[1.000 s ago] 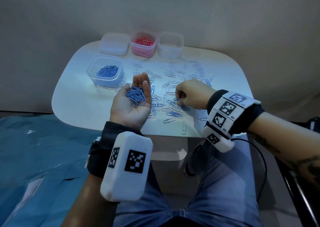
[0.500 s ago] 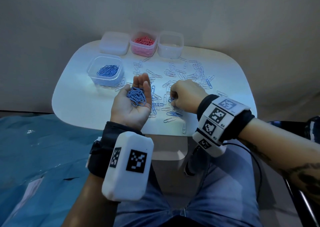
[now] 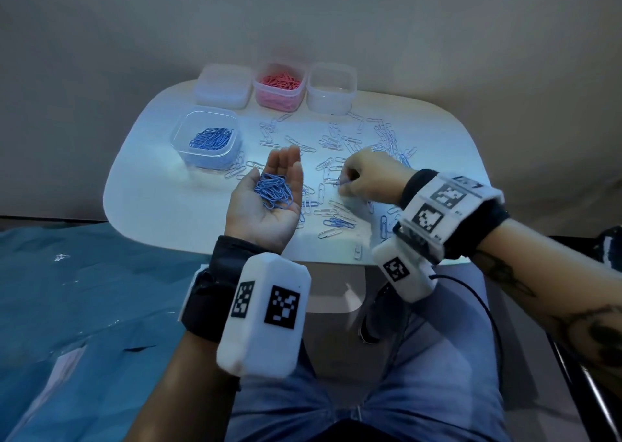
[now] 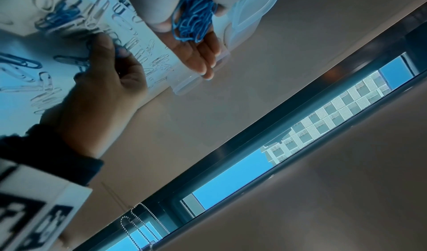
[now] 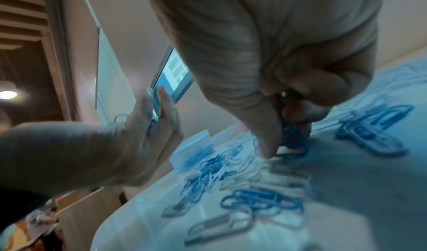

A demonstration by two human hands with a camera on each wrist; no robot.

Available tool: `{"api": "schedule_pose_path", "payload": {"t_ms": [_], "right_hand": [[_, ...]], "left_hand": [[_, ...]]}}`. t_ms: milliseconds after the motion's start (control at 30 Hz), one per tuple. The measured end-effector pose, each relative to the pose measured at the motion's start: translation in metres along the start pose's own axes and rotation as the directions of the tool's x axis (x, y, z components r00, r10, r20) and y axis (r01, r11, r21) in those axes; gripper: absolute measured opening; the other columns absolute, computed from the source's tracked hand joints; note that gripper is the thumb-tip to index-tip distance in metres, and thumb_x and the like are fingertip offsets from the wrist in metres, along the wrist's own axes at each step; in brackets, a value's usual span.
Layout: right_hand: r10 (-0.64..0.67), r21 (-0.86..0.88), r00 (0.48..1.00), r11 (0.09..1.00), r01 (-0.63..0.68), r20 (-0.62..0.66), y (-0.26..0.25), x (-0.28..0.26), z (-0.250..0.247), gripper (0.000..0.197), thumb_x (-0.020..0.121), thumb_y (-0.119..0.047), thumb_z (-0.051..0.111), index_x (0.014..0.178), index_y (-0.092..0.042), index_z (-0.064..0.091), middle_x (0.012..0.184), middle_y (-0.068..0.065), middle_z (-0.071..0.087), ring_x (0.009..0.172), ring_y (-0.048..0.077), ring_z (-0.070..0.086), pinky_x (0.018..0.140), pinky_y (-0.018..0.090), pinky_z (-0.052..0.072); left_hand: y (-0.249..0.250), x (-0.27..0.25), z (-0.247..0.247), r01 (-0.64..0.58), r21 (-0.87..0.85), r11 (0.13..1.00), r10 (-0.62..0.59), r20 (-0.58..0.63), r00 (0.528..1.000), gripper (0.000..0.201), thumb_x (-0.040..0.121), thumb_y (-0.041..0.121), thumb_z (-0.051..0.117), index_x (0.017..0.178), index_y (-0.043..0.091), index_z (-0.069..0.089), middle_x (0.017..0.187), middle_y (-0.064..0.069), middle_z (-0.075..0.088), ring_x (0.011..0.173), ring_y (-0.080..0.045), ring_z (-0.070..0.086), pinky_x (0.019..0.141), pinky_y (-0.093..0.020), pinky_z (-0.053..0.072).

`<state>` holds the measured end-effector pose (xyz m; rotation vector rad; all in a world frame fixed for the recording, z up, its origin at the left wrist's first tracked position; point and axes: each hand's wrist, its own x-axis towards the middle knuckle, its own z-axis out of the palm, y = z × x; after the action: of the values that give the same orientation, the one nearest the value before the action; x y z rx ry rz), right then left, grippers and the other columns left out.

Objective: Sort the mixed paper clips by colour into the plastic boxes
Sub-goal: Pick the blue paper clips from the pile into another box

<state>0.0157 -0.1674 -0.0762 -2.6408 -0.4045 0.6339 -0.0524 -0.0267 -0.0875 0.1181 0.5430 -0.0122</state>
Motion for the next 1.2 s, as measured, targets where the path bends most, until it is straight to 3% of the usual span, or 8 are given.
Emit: {"api": "schedule_pose_path", "payload": {"t_ms": [200, 300, 433, 633, 767, 900, 1033, 1200], "right_hand": [[-0.189, 0.510, 0.981, 0.841, 0.180, -0.035, -0.023, -0.018, -0.032, 0.026, 0.085, -0.008, 0.062, 0.065, -0.018, 0.049, 0.062, -0.002, 0.046, 0.053, 0.008, 0.034, 0.044, 0.015, 0.025], [-0.258, 0.415, 0.965, 0.874, 0.253, -0.045, -0.036, -0.018, -0.022, 0.026, 0.078, -0.007, 0.071, 0.063, -0.020, 0.053, 0.071, 0.006, 0.063, 0.057, 0.007, 0.048, 0.053, 0.020, 0.041], [-0.226, 0.391, 0.960, 0.879, 0.273, -0.163, -0.029, -0.022, -0.022, 0.012, 0.072, -0.012, 0.077, 0.075, -0.013, 0.065, 0.086, 0.009, 0.071, 0.066, 0.008, 0.057, 0.065, 0.024, 0.051], [-0.053, 0.565, 0.894, 0.757, 0.327, -0.446, 0.003, -0.035, -0.039, 0.007, 0.080, -0.014, 0.069, 0.082, -0.012, 0.063, 0.067, -0.003, 0.054, 0.043, -0.005, 0.043, 0.042, 0.006, 0.033], [-0.056, 0.578, 0.927, 0.768, 0.277, -0.370, 0.016, -0.034, -0.027, 0.010, 0.085, -0.018, 0.064, 0.075, -0.022, 0.061, 0.069, -0.004, 0.055, 0.045, -0.004, 0.044, 0.043, 0.004, 0.033], [-0.134, 0.511, 0.955, 0.820, 0.256, -0.263, 0.013, -0.029, -0.012, 0.009, 0.086, -0.019, 0.061, 0.077, -0.020, 0.063, 0.067, -0.006, 0.056, 0.056, 0.006, 0.047, 0.042, 0.003, 0.032], [-0.135, 0.455, 0.964, 0.860, 0.229, -0.229, 0.015, -0.030, -0.005, 0.008, 0.086, -0.021, 0.062, 0.079, -0.019, 0.065, 0.066, -0.007, 0.057, 0.058, 0.009, 0.049, 0.043, 0.003, 0.033], [-0.157, 0.292, 0.957, 0.929, 0.226, -0.243, 0.011, -0.029, -0.007, 0.008, 0.085, -0.022, 0.063, 0.087, -0.015, 0.067, 0.081, 0.000, 0.063, 0.063, 0.006, 0.050, 0.058, 0.018, 0.039]], "left_hand": [[-0.016, 0.007, 0.003, 0.029, 0.108, 0.994, -0.031, 0.022, 0.999, 0.044, 0.101, 0.024, 0.025, 0.087, 0.000, 0.059, 0.080, -0.014, 0.066, 0.093, -0.024, 0.064, 0.056, -0.035, 0.056], [-0.024, 0.009, 0.008, 0.053, 0.060, 0.997, -0.055, 0.034, 0.998, 0.038, 0.100, 0.022, 0.029, 0.090, -0.003, 0.056, 0.083, -0.017, 0.063, 0.082, -0.025, 0.059, 0.050, -0.037, 0.055], [-0.030, 0.011, 0.011, 0.091, 0.080, 0.993, -0.094, 0.035, 0.995, 0.041, 0.101, 0.024, 0.029, 0.101, -0.005, 0.058, 0.085, -0.021, 0.062, 0.086, -0.024, 0.062, 0.078, -0.039, 0.050], [-0.005, 0.003, 0.012, 0.218, -0.011, 0.976, -0.215, 0.122, 0.969, 0.036, 0.088, 0.012, 0.043, 0.054, 0.004, 0.051, 0.049, -0.003, 0.051, 0.037, -0.016, 0.052, 0.032, -0.018, 0.042], [0.051, -0.001, 0.042, -0.065, 0.326, 0.943, -0.021, 0.254, 0.967, 0.053, 0.098, 0.028, 0.036, 0.046, 0.014, 0.042, 0.040, 0.006, 0.034, 0.027, -0.004, 0.031, 0.023, -0.011, 0.017], [0.095, 0.020, 0.071, -0.354, 0.874, 0.333, 0.266, 0.273, 0.925, 0.041, 0.099, 0.033, 0.037, 0.060, 0.020, 0.036, 0.040, 0.011, 0.035, 0.030, -0.001, 0.026, 0.027, -0.011, 0.014], [0.105, 0.045, 0.070, -0.060, 0.881, -0.469, 0.333, 0.239, 0.912, 0.033, 0.095, 0.017, 0.041, 0.063, 0.015, 0.043, 0.057, 0.001, 0.041, 0.047, -0.014, 0.040, 0.034, -0.014, 0.026], [0.100, 0.051, 0.060, 0.105, 0.648, -0.755, 0.353, 0.265, 0.897, 0.019, 0.091, 0.015, 0.044, 0.082, 0.009, 0.060, 0.081, -0.009, 0.057, 0.078, -0.022, 0.049, 0.066, -0.025, 0.038]]}}
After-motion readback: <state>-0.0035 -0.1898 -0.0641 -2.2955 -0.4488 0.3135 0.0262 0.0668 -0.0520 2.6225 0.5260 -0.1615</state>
